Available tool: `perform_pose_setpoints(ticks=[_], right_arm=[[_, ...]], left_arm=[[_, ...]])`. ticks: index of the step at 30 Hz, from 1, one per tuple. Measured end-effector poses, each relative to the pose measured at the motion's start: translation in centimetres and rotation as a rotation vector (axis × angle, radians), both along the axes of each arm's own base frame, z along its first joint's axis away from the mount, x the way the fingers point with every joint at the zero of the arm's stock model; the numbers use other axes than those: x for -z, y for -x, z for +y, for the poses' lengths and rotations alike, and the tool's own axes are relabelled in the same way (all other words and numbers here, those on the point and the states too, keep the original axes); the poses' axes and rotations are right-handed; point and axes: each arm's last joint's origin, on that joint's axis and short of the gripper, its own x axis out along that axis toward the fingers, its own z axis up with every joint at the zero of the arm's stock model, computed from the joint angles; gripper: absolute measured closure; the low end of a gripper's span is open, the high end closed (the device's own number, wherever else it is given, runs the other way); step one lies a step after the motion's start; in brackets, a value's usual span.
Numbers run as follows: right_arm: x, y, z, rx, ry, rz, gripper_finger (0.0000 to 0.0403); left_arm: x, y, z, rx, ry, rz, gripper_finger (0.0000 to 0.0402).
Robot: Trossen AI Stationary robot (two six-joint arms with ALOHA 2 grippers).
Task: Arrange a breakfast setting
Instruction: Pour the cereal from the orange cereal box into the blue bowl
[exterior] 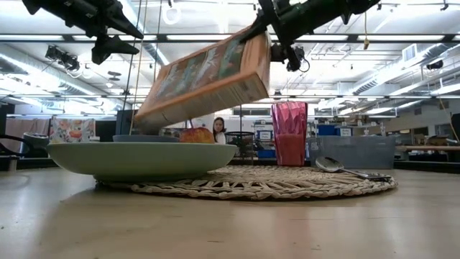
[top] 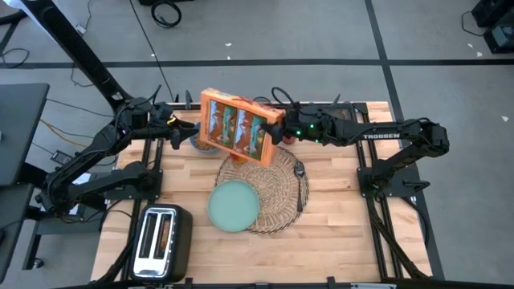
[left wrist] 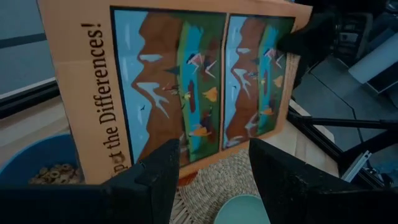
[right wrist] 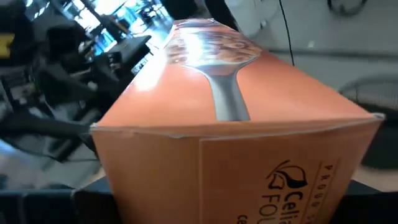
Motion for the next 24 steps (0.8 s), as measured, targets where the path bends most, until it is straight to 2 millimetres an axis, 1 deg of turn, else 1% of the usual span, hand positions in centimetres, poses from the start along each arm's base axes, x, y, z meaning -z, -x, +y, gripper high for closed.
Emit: perform_pose_setpoints(ticks=[3,5,12,18,21,24], right_arm=[[0.4,0.2,-0.1,0.037,-0.113,-0.005,0.0156],[0.6,0.2,-0.2,0.045,-0.134,0.005,0.0156],[0.5,0.2,-0.2,0.023,-0.068,0.034,0.0156],[0.6,0.3,-0.4,0.032,-0.062,0.040,0.0156],[-0.1,0.2,-0.4,0.022,-0.040,0.066,0.0156],[-0.9,0.2,-0.4,-0.006,0.028,0.103,0.0156]], left_arm=[[0.0,0.0,0.0,0.000,0.000,0.000,0.0203],[0.0,0.0,0.0,0.002,-0.004,0.002,0.0203],[0.0,0.0,0.0,0.003,-0.007,0.003,0.0203],[0.0,0.0,0.0,0.003,-0.007,0.003,0.0203],[0.0,0.0,0.0,0.003,-0.007,0.003,0.0203],[0.0,0.0,0.0,0.005,-0.011,0.004,0.0203]])
